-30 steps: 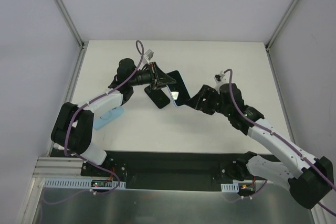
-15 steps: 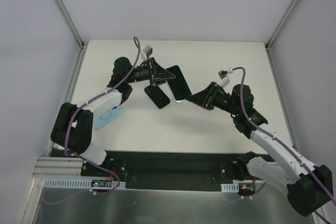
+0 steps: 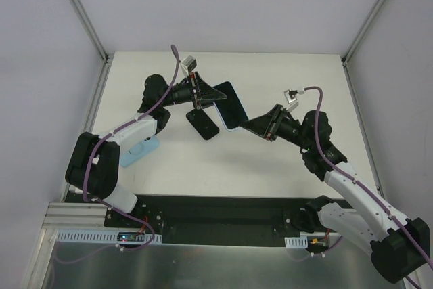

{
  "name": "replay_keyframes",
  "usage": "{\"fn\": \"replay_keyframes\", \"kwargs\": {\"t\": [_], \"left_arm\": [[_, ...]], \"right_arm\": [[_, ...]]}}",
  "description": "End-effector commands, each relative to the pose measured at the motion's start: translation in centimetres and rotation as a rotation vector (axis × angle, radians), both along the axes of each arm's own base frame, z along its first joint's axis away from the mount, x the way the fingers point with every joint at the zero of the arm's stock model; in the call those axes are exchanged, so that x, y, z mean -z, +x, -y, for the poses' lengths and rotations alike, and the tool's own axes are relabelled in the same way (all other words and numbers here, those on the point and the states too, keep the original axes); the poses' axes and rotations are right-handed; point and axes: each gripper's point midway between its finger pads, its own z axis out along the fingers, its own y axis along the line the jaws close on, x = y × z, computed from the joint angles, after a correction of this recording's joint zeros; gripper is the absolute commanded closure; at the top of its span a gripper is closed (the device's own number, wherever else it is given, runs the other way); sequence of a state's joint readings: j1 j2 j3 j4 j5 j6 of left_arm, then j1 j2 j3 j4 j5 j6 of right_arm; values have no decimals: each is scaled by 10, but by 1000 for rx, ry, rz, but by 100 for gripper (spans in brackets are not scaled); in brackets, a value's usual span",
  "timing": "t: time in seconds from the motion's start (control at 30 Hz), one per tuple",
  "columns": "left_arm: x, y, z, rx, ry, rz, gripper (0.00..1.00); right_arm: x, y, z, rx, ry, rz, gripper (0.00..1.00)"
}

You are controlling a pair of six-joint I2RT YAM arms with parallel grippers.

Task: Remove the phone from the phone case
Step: Remove the phone case from the phone.

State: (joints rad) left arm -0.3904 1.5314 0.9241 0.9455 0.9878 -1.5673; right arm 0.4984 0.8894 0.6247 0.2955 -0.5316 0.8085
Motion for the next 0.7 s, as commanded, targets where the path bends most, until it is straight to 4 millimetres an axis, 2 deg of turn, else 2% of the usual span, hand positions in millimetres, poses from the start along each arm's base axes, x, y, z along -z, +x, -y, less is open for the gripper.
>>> {"fn": "replay_keyframes", "kwargs": {"t": [0.0, 0.43, 0.53, 0.63, 0.67], "left_arm": [[-65, -39, -12, 90, -102, 164, 100], [-61, -37, -14, 91, -94, 169, 100], [-60, -36, -15, 92, -92, 168, 100], [-61, -36, -15, 91, -92, 170, 100], [-61, -36, -16, 89, -92, 171, 100]], "right_arm": [[7, 18, 11, 97, -19, -24, 71], [-15, 28, 10, 94, 94, -27, 69], [-19, 29, 11, 97, 105, -22, 71], [-21, 29, 11, 92, 115, -23, 87], [-21, 30, 11, 91, 118, -32, 99]]}}
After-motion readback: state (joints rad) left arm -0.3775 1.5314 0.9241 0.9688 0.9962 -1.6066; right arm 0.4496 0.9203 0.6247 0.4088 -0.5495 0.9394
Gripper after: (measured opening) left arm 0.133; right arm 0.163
